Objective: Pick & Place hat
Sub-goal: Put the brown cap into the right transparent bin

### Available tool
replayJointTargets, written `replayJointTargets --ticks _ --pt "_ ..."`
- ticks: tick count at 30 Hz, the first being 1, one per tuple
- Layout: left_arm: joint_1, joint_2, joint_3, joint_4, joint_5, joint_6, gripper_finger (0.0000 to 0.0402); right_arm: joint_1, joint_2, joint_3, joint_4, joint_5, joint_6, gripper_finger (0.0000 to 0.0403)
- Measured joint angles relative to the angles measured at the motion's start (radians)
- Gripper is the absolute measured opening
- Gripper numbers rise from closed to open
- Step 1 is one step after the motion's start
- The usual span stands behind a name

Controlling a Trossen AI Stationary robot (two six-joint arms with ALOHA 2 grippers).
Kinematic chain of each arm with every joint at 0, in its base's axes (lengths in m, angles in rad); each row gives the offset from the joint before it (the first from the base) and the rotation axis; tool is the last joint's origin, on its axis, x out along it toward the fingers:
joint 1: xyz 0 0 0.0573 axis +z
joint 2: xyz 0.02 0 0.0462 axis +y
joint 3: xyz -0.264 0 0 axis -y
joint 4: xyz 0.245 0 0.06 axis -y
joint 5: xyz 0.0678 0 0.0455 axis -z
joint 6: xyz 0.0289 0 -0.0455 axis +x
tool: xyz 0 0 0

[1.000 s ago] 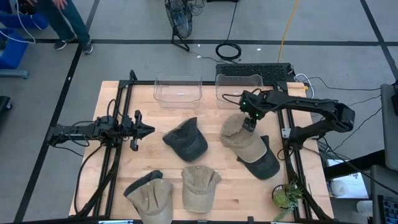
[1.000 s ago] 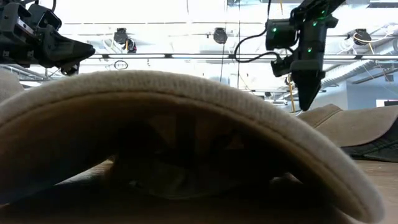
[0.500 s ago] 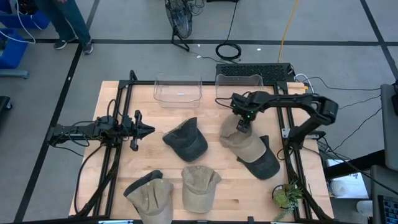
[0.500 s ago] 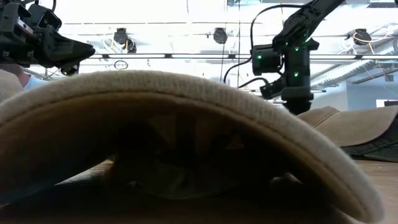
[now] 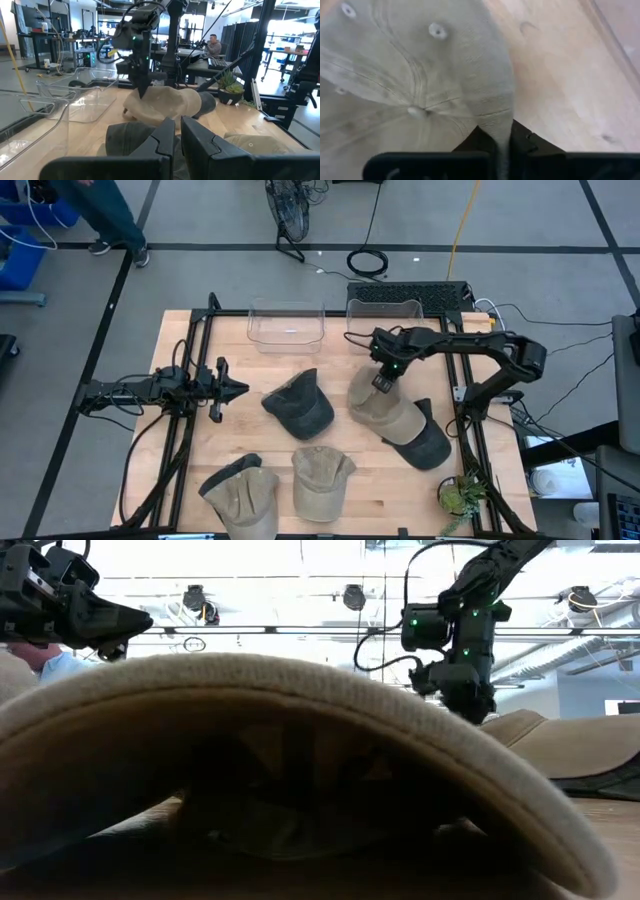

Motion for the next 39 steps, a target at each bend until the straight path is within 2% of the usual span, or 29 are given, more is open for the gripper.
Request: replayJointTargets --ticks 7,13,17,21,30,36,39 --pt "0.0 0.0 0.0 0.0 0.0 0.0 0.0035 0.034 -0.196 0.0 0.009 0.008 0.098 0.0002" --pt "0.0 0.0 0.0 0.0 0.0 0.0 0.0035 0.078 -0.375 0.0 0.047 0.123 0.204 0.0001" --pt "0.0 0.0 0.0 0.0 0.0 0.0 0.0035 0.101 -0.448 0.0 0.097 0.179 0.242 0.0001" --pt "0.0 0.0 0.0 0.0 0.0 0.0 0.0035 0.115 -0.485 0.0 0.154 0.241 0.28 0.0001" --pt "0.0 0.0 0.0 0.0 0.0 0.0 0.0035 0.114 -0.498 0.0 0.38 0.257 0.308 0.0" --pt "0.0 0.0 0.0 0.0 0.0 0.0 0.0035 0.09 -0.498 0.0 0.485 0.467 0.217 0.0" --pt "0.0 0.0 0.0 0.0 0.0 0.0 0.0035 0.045 -0.498 0.0 0.577 0.483 0.167 0.0"
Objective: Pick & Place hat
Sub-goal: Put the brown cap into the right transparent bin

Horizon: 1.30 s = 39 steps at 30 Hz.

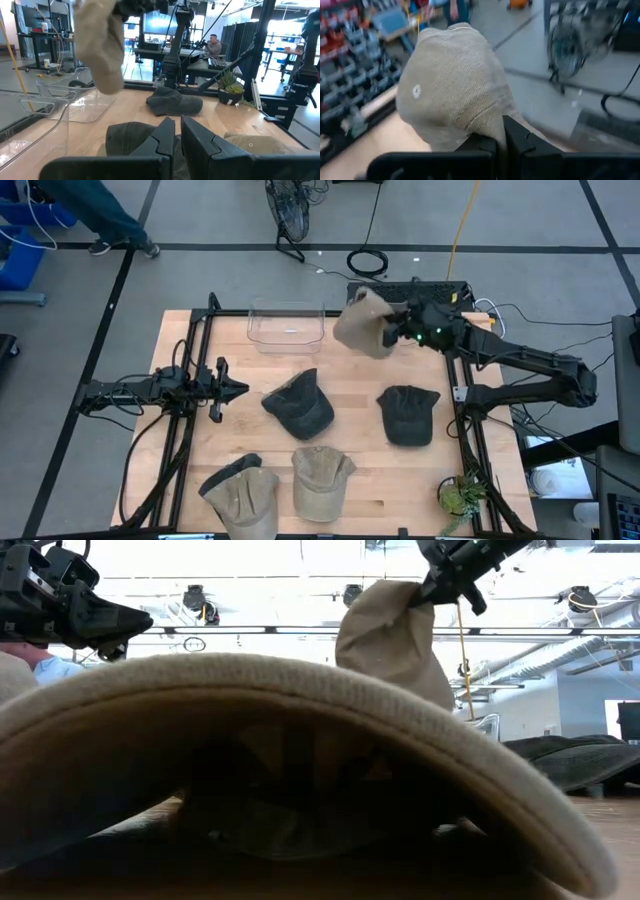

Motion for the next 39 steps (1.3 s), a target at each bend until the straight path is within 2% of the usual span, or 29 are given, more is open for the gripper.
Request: replayJointTargets --ticks 5,10,15,20,25,29,33,39 --pt "0.0 0.0 0.0 0.0 0.0 0.0 0.0035 -0.093 0.0 0.0 0.081 -0.002 -0.021 0.0" --pt "0.0 0.0 0.0 0.0 0.0 0.0 0.0035 -0.166 0.022 -0.035 0.074 0.067 -0.018 0.0" --pt "0.0 0.0 0.0 0.0 0.0 0.0 0.0035 -0.197 0.04 -0.155 0.104 0.069 0.14 0.0" --pt "0.0 0.0 0.0 0.0 0.0 0.0 0.0035 -0.196 0.039 -0.271 0.297 0.072 0.239 0.0" --pt "0.0 0.0 0.0 0.0 0.0 0.0 0.0035 -0.218 0.038 -0.287 0.388 0.126 0.244 0.0" --pt "0.0 0.0 0.0 0.0 0.0 0.0 0.0035 -0.257 0.039 -0.287 0.316 0.128 0.288 0.0" --pt "0.0 0.0 0.0 0.0 0.0 0.0 0.0035 -0.301 0.067 -0.288 0.072 0.127 0.411 0.0" --pt "0.0 0.0 0.0 0.0 0.0 0.0 0.0035 -0.319 0.112 -0.319 0.135 0.064 0.321 0.0"
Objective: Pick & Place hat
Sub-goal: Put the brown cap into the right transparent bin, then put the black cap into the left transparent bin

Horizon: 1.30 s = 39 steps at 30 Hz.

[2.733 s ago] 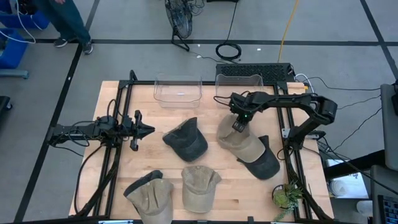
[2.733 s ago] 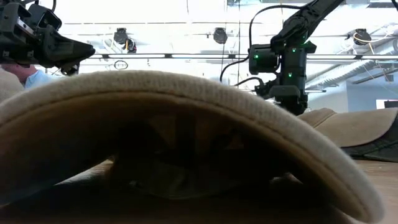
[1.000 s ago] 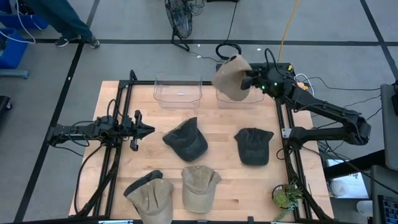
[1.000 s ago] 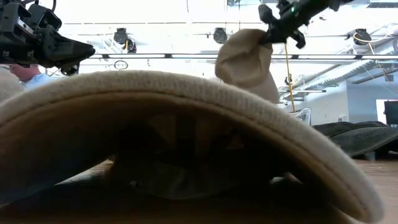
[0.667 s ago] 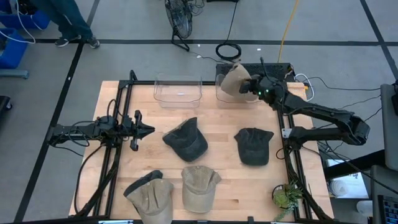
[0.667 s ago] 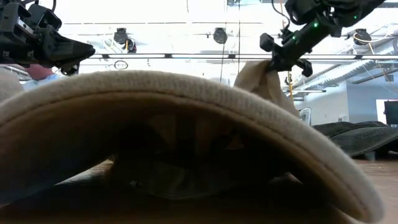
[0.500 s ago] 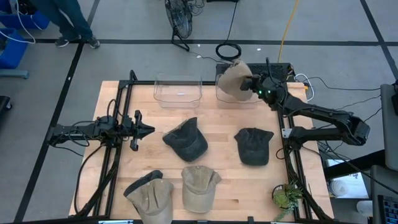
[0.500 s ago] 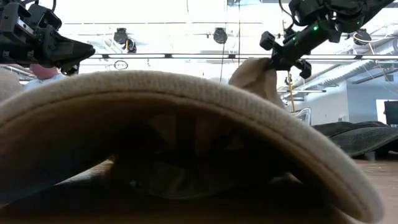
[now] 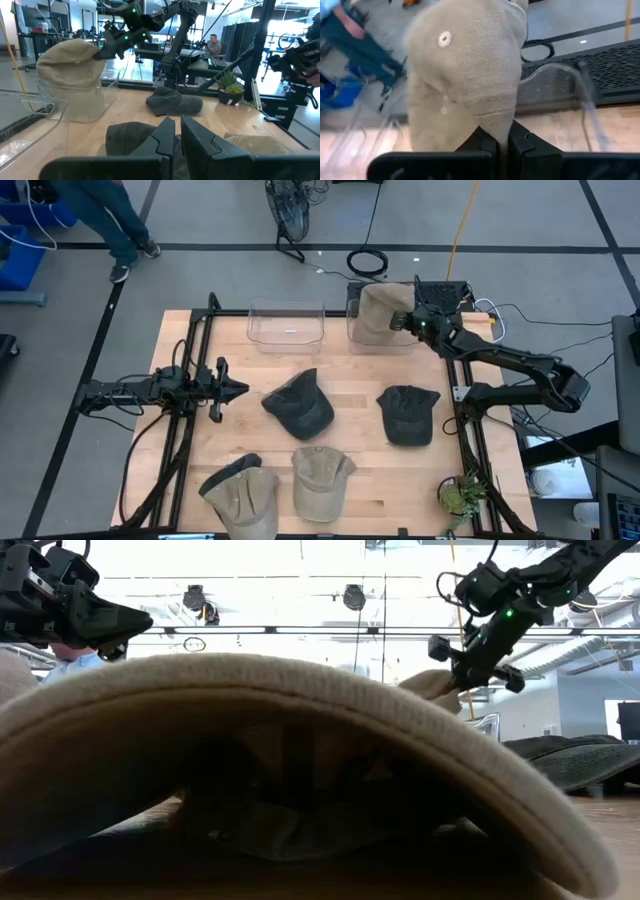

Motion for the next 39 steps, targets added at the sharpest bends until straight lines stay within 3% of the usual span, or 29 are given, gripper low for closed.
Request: replayJointTargets --ticks 7,20,28,31,34,39 --pt "0.0 0.0 0.0 0.0 0.0 0.0 0.0035 -0.001 -0.008 -0.007 0.02 -0.003 -0.027 0.0035" --pt "0.0 0.0 0.0 0.0 0.0 0.0 0.0035 -0.02 -0.033 -0.007 0.024 -0.021 -0.052 0.0184" --pt "0.0 0.0 0.0 0.0 0.0 0.0 0.0035 -0.068 -0.149 -0.007 0.019 -0.023 -0.123 0.0257" --pt "0.0 0.0 0.0 0.0 0.0 0.0 0.0035 -0.072 -0.191 -0.007 0.02 -0.058 -0.135 0.0261" --pt "0.0 0.0 0.0 0.0 0.0 0.0 0.0035 -0.069 -0.218 -0.007 0.019 -0.216 -0.148 0.0245" --pt "0.0 0.0 0.0 0.0 0.0 0.0 0.0035 -0.001 -0.224 -0.007 0.01 -0.396 -0.126 0.0158"
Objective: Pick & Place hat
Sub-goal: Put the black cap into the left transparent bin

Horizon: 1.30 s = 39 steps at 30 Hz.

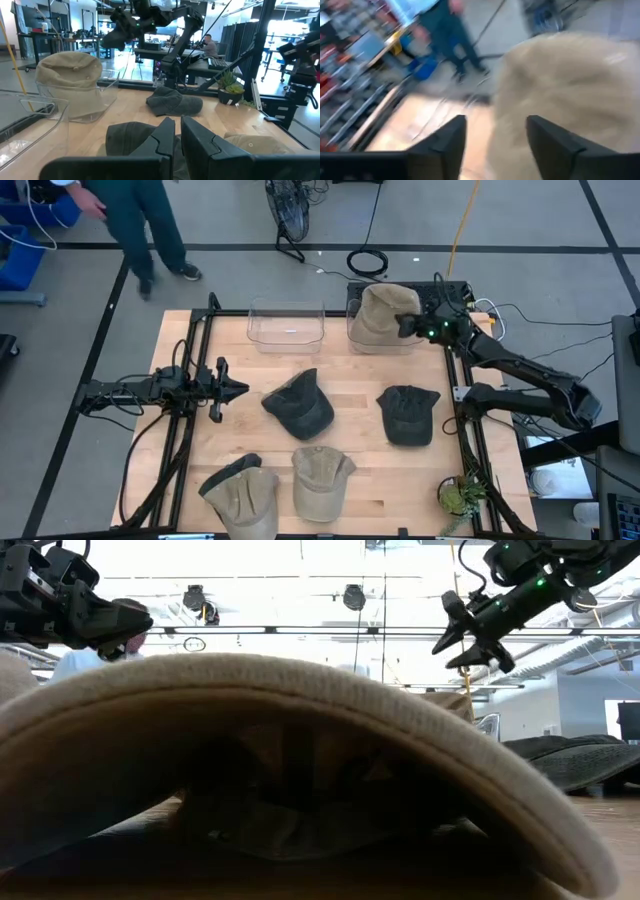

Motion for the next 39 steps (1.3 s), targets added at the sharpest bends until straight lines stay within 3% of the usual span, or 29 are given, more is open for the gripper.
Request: replayJointTargets --ticks 5,7,13,16,24,33,36,39 --pt "0.0 0.0 0.0 0.0 0.0 0.0 0.0035 0.132 0.001 0.015 0.016 -0.05 -0.093 0.003" --pt "0.0 0.0 0.0 0.0 0.0 0.0 0.0035 0.195 0.001 0.035 0.016 -0.049 -0.141 0.001" --pt "0.0 0.0 0.0 0.0 0.0 0.0 0.0035 0.381 0.052 0.126 -0.024 -0.039 -0.244 0.0003" --pt "0.0 0.0 0.0 0.0 0.0 0.0 0.0035 0.478 0.097 0.168 -0.095 0.035 -0.253 0.0002" --pt "0.0 0.0 0.0 0.001 0.0 -0.001 0.0035 0.642 0.177 0.18 -0.244 0.09 -0.03 0.0001" --pt "0.0 0.004 0.005 0.01 0.0 -0.031 0.0035 0.749 0.254 0.18 -0.413 0.142 0.177 0.0" --pt "0.0 0.049 0.053 -0.003 -0.017 -0.104 0.0034 0.761 0.267 0.163 -0.43 0.164 0.208 0.0" --pt "-0.001 0.156 0.153 -0.13 -0.026 -0.134 0.0012 0.769 0.269 0.116 -0.427 0.157 0.214 0.0"
